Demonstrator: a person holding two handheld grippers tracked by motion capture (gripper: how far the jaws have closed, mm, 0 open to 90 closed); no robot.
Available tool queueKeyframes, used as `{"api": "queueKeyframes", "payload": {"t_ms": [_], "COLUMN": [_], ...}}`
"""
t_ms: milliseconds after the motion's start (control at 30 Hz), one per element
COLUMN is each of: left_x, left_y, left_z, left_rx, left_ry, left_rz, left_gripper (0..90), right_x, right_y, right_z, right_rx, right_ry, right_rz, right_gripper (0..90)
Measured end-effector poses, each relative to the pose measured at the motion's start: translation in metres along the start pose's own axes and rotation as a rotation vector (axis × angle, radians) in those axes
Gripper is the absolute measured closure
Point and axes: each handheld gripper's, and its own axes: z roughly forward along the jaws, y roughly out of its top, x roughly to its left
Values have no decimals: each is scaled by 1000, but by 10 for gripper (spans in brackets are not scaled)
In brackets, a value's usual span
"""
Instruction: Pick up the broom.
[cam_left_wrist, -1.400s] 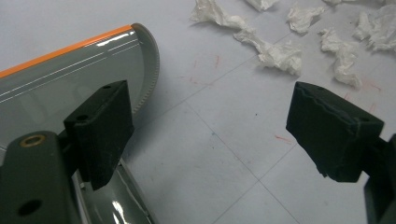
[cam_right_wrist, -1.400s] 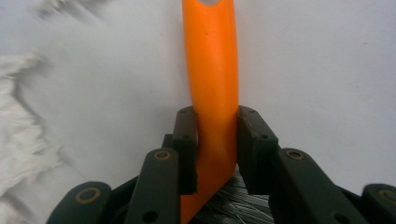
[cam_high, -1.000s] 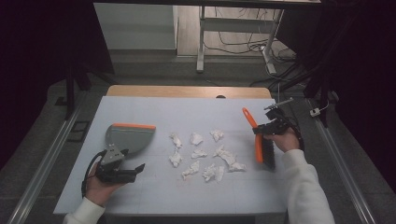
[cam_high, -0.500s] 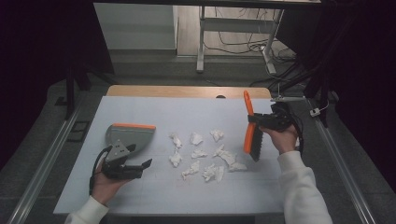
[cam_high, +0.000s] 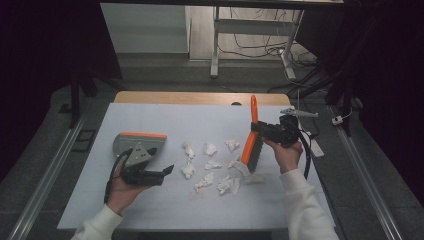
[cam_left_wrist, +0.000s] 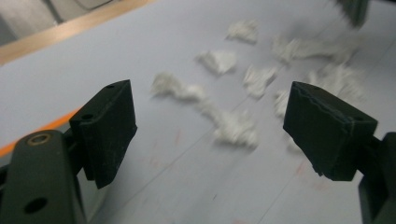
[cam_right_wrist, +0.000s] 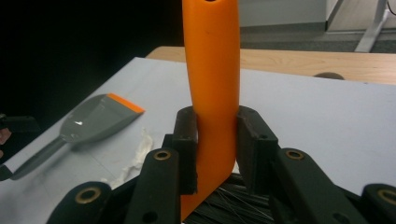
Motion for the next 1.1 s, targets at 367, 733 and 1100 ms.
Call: {"api": "queueKeyframes", "payload": {"t_ms": [367,733,1100], "left_x": [-28,-51,-73], "left_y": [29,42,49], "left_z": [35,57,85], "left_rx": [3,9,7], "left_ry": [-88,-128,-145], "left_rz": [32,78,86], "left_gripper": [183,184,192], "right_x": [18,32,46], "right_y": [-20,-28,-35], "right_z": [10,16,23], "right_rx": [-66,-114,-198], "right_ry": [-7,-10,2], "right_rz": [5,11,48], "right_gripper": [700,700,700]}}
